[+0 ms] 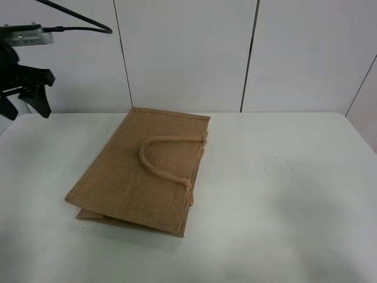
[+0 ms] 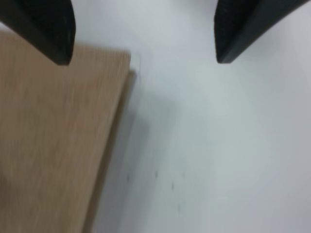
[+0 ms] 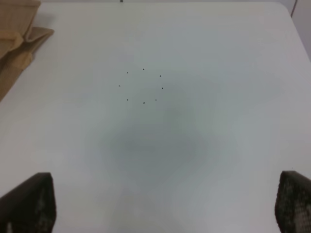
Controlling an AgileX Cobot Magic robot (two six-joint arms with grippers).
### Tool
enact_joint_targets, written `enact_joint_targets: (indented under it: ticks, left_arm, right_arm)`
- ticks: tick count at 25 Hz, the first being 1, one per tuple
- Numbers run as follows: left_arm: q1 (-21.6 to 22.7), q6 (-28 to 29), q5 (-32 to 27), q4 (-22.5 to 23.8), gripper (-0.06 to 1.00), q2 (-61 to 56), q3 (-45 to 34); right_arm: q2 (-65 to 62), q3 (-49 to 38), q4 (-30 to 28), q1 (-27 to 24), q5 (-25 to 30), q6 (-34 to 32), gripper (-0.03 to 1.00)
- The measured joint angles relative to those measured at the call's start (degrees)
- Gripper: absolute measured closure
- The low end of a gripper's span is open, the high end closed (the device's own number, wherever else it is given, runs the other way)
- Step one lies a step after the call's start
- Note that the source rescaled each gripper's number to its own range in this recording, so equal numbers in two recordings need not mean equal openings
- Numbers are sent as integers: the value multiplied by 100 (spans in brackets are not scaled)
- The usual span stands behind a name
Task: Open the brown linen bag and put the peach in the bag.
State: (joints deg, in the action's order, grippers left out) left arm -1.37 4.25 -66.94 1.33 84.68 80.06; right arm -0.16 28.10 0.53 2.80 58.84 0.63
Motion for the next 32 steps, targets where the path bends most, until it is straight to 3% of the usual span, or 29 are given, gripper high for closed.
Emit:
enact_joint_targets:
  ticks: [10,17,23,32]
  left_arm:
    - [0,-110,34,5,6,-3432,-2957]
    - [0,-264,497,10,6,-5632,-4838]
    - [0,-368,610,5,6,-6994,-5146]
    - [0,-386,635,-49,6,-7987,-5163]
  right_arm:
    - [0,0,0,0,0,0,-3]
    - [0,0,0,0,0,0,-3]
    - [0,0,0,0,0,0,-3]
    - [0,0,0,0,0,0,-3]
